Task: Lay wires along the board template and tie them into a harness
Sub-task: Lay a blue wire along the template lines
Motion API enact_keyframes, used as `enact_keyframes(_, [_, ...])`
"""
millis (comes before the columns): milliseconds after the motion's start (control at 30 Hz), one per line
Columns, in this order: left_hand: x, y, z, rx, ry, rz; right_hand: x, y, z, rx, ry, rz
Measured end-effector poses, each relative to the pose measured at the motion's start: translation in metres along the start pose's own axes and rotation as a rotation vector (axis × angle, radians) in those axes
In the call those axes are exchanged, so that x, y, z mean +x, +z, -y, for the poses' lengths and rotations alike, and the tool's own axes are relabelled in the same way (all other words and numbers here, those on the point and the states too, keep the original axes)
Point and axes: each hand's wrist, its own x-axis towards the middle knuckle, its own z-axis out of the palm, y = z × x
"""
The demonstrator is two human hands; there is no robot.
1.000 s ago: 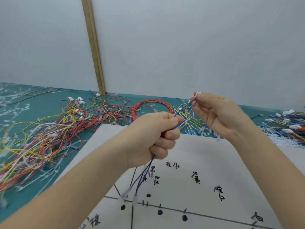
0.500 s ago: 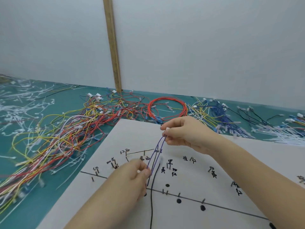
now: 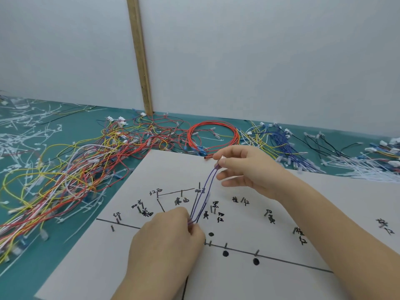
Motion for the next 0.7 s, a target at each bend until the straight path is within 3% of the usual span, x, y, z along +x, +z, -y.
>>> enact_keyframes(100, [-0.005, -0.002, -0.008, -0.113, 0.003, 0.023, 0.000, -0.003, 0.004, 0.027, -0.032, 0.011])
enact_keyframes(700, [-0.003, 0.011, -0.014, -0.048, 0.027, 0.002, -0.001, -0.003, 0.001, 0.029, -0.016, -0.007])
